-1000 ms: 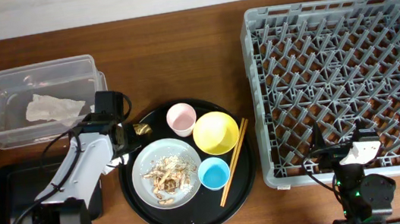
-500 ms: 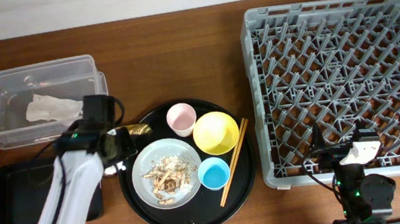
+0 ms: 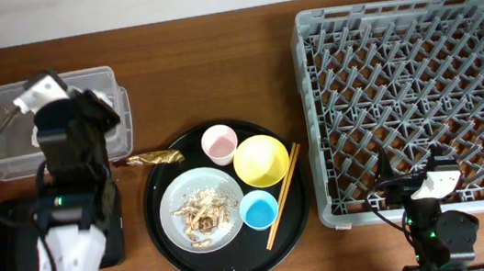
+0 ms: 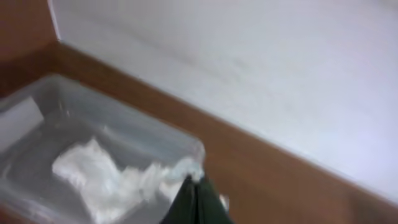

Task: Sort waste into correct bins and load items into the dishwasher rack
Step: 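Grasp the gold Nescafe wrapper on the tray with the left gripper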

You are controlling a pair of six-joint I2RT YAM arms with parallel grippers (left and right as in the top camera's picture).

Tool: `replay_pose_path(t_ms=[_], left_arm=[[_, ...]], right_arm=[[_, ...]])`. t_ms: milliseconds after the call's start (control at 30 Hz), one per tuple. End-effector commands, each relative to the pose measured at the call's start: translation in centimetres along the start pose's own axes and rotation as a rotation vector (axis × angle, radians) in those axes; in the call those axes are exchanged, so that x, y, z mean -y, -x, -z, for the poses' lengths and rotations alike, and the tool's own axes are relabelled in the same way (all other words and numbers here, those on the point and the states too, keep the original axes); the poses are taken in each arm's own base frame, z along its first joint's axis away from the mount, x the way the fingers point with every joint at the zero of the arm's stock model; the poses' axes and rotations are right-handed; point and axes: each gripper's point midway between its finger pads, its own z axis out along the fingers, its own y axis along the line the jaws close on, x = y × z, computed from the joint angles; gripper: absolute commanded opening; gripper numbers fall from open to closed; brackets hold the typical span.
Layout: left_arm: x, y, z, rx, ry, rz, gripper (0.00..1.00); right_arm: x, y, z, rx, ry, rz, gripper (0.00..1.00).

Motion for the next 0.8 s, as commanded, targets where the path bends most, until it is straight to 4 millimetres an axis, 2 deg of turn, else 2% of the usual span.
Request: replay_pose_path(t_ms=[0,33,67,100,167,233,300,367,467,533,633,700,733,767], left_arm=[[-3.9,-0.9,-4.7,0.029,0.178,0.006,0.03],[-4.8,-1.3,-5.7,0.027,0.198,0.011,0.12],[-5.5,-2.0,-6.5,0.007,0.209,0.01,0.63],[-5.8,-2.7,-6.9,-0.017,0.216,0.003,0.99],[-6.0,-3.4,-6.7,-0.049,0.227,-0.008,0.99],[-5.8,-2.8,-6.1,-0.035,0.22,-0.004,0.99],[-5.2,-1.2,-4.4,-0.012,0.184,0.009,0.99],[-3.5,-1.1,-2.3,-0.061,0.072,0.014,0.99],[0.9,-4.2,2.6,-0.28,-0.226,0.023,0.99],[2.1,-6.7,5.2,-0.421,-0.332,0.037,0.99],[0.8,-11.4,6.6,-0.64,-0.278,0.081,0.99],[-0.3,-14.1,6.9,-0.764,-0.19,0.167,0.9],[-0.7,-15.2,6.9,-0.814,-0.147,0.209,0.82],[-1.1,-16.5,6.4,-0.87,-0.093,0.263,0.81]], right_arm=[[0.3,-0.3,0.0,-0.003,-0.011,-0.008,0.99],[0.3,-0.3,0.0,-0.003,-0.011,-0.008,0.99],[0.3,-0.3,0.0,-0.003,-0.011,-0.008,0.99],[0.3,-0.3,0.0,-0.003,-0.011,-0.008,0.99],[0.3,-0.3,0.0,-0.003,-0.011,-0.008,0.98],[0.3,-0.3,0.0,-0.003,-0.011,-0.008,0.99],[0.3,-0.3,0.0,-0.003,-0.011,-0.008,0.99],[0.3,-0.3,0.0,-0.003,-0.011,-0.008,0.99],[0.3,-0.3,0.0,-0.003,-0.011,-0.008,0.99],[0.3,-0.3,0.0,-0.003,-0.011,-0.008,0.99],[0.3,-0.3,0.0,-0.003,-0.011,-0.008,0.99],[0.3,-0.3,0.0,-0.003,-0.011,-0.008,0.99],[0.3,-0.3,0.0,-0.003,-0.011,-0.008,0.99],[0.3,-0.3,0.0,-0.003,-0.011,-0.008,0.99]])
